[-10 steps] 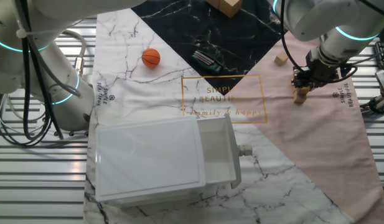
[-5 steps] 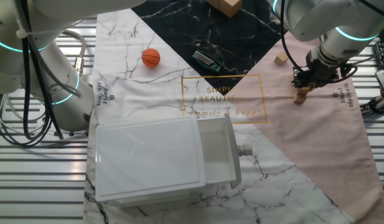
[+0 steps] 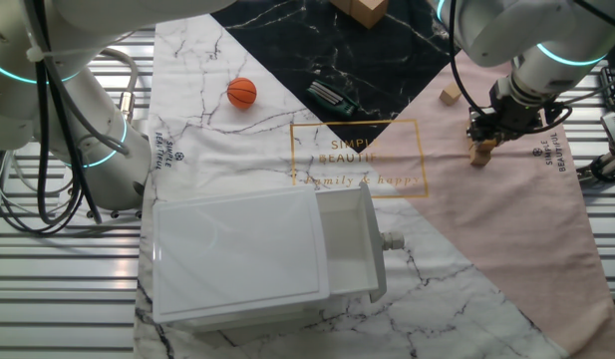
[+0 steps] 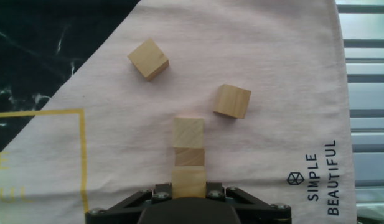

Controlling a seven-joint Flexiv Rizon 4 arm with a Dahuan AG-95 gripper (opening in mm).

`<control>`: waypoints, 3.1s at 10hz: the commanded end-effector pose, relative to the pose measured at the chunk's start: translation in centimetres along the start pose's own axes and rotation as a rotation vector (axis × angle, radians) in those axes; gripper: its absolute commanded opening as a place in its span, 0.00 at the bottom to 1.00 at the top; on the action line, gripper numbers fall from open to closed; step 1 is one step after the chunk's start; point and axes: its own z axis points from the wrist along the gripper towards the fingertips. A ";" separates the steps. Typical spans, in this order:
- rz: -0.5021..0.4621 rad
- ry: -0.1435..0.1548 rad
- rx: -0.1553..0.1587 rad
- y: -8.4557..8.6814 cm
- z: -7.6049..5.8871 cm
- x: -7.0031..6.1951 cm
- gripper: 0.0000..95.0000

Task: Stack the blocks into a pyramid shape

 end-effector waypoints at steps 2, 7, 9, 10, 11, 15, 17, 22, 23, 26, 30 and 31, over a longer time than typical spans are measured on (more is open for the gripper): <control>0.000 0.000 0.000 0.0 0.1 0.0 0.20; -0.002 -0.001 0.000 0.0 0.1 0.0 0.40; -0.003 0.000 -0.001 0.0 0.1 0.0 0.40; -0.001 0.000 -0.002 0.0 0.1 0.0 0.40; 0.001 0.002 -0.002 0.0 0.1 0.0 0.40; 0.008 0.000 -0.005 0.0 0.1 0.0 0.40; 0.014 -0.007 -0.009 0.0 0.1 0.1 0.40; 0.021 -0.002 -0.025 0.1 -0.3 0.0 0.60; 0.023 0.003 -0.027 0.2 -0.4 -0.1 0.60; 0.035 0.006 -0.032 0.3 -1.1 -0.3 0.60; 0.090 0.005 -0.049 0.0 -2.7 -1.7 0.60; 0.109 0.007 -0.058 -0.5 -3.1 -2.6 0.60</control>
